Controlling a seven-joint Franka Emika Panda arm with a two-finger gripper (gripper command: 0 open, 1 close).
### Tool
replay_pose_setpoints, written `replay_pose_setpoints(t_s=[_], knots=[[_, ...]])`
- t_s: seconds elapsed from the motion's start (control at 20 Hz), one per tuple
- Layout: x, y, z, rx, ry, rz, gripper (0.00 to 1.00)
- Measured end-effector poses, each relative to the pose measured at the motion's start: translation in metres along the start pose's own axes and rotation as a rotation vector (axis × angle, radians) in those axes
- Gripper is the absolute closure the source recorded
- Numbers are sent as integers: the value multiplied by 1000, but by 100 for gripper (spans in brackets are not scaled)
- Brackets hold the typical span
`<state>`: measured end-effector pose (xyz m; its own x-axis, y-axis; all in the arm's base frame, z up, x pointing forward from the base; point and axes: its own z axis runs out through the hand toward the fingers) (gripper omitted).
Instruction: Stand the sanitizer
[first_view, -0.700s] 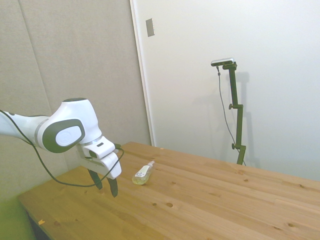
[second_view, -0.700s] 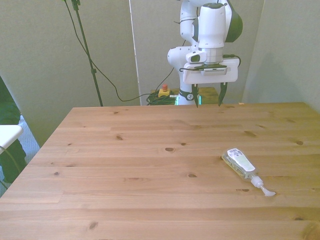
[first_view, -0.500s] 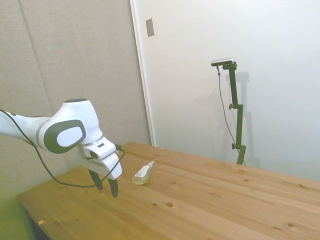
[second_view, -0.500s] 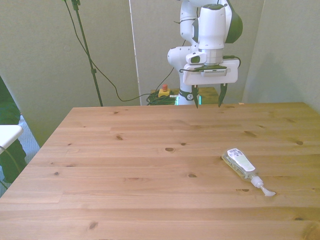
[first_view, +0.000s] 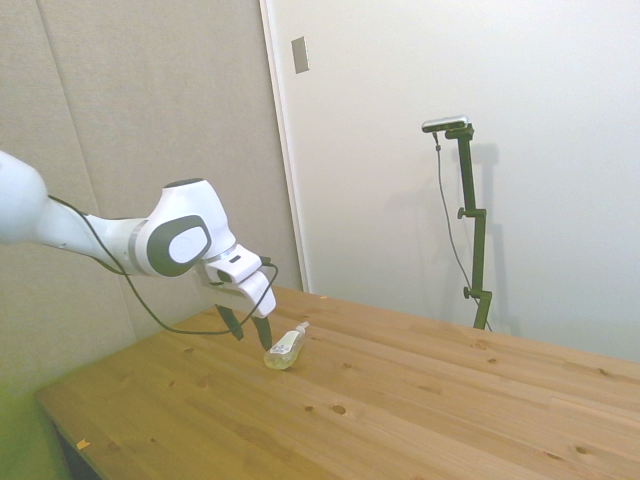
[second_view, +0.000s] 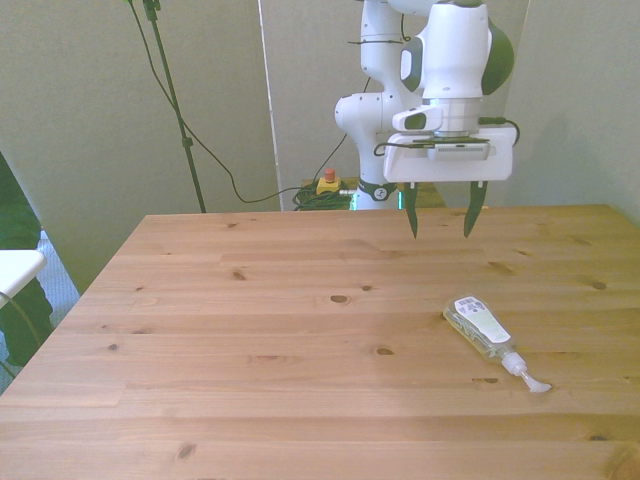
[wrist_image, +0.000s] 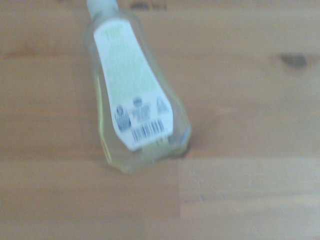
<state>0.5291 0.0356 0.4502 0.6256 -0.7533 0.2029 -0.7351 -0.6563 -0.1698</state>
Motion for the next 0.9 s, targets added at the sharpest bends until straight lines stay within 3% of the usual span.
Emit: replay_pose_setpoints(t_s=[0.45,0.9], knots=[[39,-112,56,36,36,-9,0],[50,-163,102,7,29,-28,0]])
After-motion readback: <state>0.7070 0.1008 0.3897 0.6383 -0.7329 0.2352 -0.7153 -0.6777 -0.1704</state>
